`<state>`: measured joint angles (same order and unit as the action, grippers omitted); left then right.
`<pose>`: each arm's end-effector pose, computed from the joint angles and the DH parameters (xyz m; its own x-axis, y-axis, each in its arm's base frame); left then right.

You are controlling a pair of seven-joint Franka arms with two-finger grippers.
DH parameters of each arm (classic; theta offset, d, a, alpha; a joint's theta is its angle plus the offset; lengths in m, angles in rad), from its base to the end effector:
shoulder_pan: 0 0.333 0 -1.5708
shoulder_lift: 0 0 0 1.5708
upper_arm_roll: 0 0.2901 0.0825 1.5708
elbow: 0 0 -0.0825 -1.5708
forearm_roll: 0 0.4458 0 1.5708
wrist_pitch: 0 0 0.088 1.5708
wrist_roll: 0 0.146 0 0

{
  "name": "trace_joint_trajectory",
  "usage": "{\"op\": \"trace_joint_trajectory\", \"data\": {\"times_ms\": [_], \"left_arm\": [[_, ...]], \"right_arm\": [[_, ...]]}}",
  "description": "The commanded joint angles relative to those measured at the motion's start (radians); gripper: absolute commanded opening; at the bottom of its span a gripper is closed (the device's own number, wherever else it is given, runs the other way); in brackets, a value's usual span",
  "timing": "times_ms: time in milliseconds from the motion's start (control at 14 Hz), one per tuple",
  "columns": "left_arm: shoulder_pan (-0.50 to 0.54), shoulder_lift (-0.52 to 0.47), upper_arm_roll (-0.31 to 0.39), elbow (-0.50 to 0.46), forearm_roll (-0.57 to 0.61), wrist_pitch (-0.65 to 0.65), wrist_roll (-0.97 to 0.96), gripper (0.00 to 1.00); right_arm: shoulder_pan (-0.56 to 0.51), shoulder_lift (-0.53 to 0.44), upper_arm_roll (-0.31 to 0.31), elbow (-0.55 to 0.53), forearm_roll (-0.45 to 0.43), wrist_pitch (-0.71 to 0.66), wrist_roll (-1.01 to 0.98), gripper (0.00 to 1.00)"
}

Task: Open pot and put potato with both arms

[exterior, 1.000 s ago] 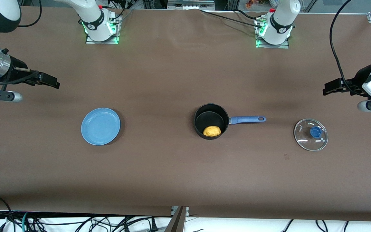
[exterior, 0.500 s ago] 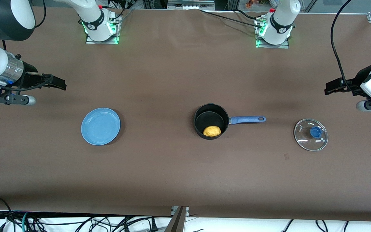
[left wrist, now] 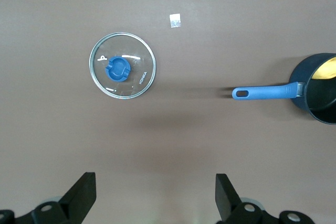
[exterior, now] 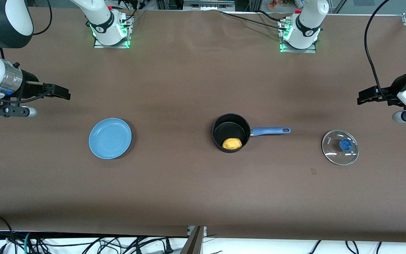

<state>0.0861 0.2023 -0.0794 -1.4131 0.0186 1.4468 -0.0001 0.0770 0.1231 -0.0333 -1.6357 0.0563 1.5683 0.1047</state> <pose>0.6502 0.0110 0.5048 0.9859 0.0079 -0.1672 0.0076 -1.0000 -0.0027 0.6287 0.0364 0.4487 0.9791 -0.0620 -0.1936 -0.0693 -0.9971 -0.0311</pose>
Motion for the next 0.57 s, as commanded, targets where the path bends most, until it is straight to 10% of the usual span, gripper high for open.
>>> {"op": "trace_joint_trajectory", "data": {"times_ms": [0,500], "left_arm": [[0.012,-0.003,-0.014,0.008,0.021,-0.016,0.017,1.00],[0.011,0.009,-0.010,0.014,0.021,-0.016,0.017,1.00]], "right_arm": [[-0.100,-0.087,0.093,-0.105,-0.019,0.024,-0.006,1.00],[-0.100,-0.099,0.093,-0.113,-0.024,0.035,-0.008,1.00]]}}
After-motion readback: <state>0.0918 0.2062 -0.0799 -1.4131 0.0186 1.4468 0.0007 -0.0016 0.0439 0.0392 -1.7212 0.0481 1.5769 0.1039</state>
